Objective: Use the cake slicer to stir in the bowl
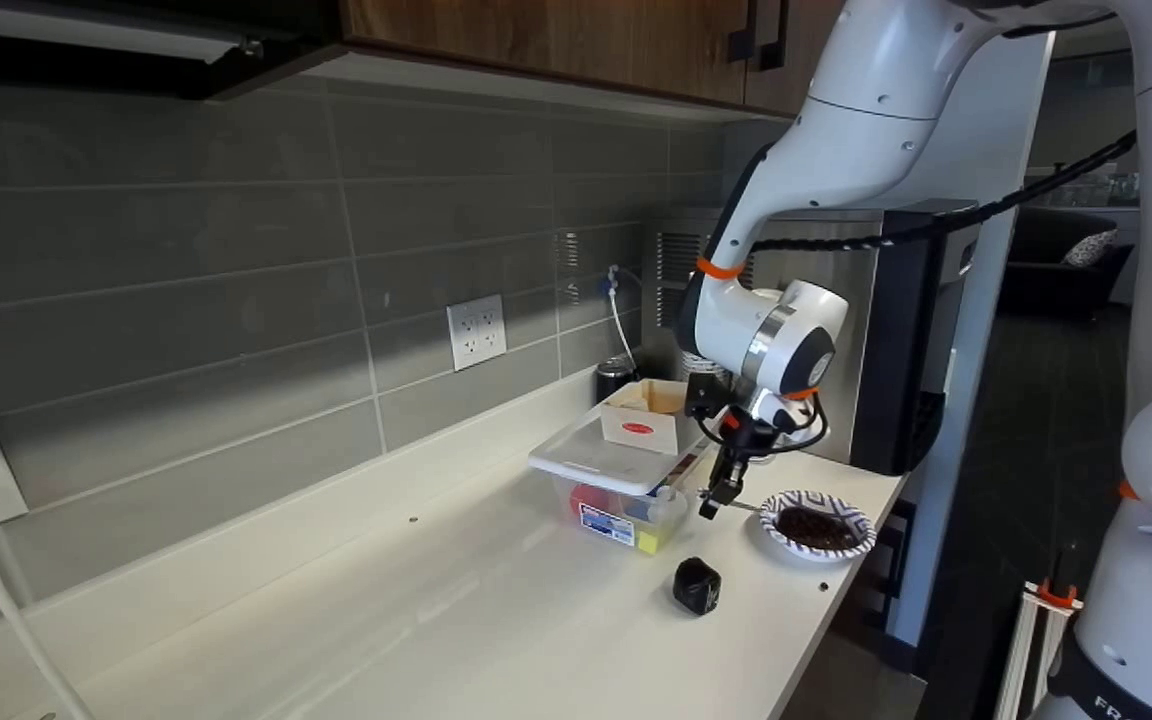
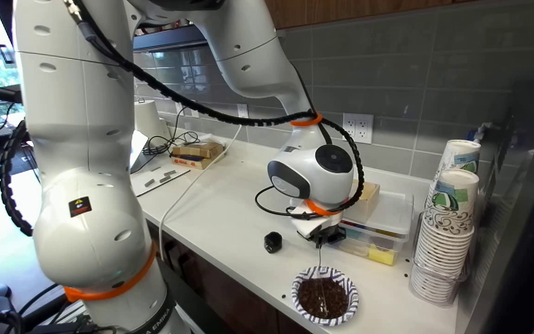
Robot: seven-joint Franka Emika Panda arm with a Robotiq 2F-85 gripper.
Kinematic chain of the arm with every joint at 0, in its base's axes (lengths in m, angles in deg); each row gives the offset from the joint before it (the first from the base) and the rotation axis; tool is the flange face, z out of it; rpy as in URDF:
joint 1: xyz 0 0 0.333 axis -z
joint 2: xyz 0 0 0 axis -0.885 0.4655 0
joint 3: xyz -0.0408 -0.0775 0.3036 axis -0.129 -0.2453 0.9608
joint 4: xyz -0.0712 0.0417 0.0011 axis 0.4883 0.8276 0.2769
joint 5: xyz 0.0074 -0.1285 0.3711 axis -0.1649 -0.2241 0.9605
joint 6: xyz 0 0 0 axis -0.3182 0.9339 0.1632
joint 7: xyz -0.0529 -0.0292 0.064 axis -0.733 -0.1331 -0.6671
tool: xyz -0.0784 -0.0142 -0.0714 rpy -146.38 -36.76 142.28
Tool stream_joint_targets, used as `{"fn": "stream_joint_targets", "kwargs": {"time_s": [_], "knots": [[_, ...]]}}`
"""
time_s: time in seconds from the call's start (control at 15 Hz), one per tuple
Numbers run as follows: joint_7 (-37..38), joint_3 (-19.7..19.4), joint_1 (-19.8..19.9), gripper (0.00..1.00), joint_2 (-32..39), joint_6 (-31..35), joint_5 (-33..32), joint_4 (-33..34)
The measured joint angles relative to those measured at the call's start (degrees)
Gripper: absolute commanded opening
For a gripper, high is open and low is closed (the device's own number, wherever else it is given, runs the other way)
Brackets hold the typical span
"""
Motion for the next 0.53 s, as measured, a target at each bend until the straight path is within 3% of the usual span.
{"fn": "stream_joint_targets", "kwargs": {"time_s": [0.27,0.53], "knots": [[-0.1,-0.6,-0.2,0.01,0.0,-0.1,0.0,1.1],[0.0,-3.9,-0.6,0.01,-0.4,-2.7,-0.3,1.4]]}}
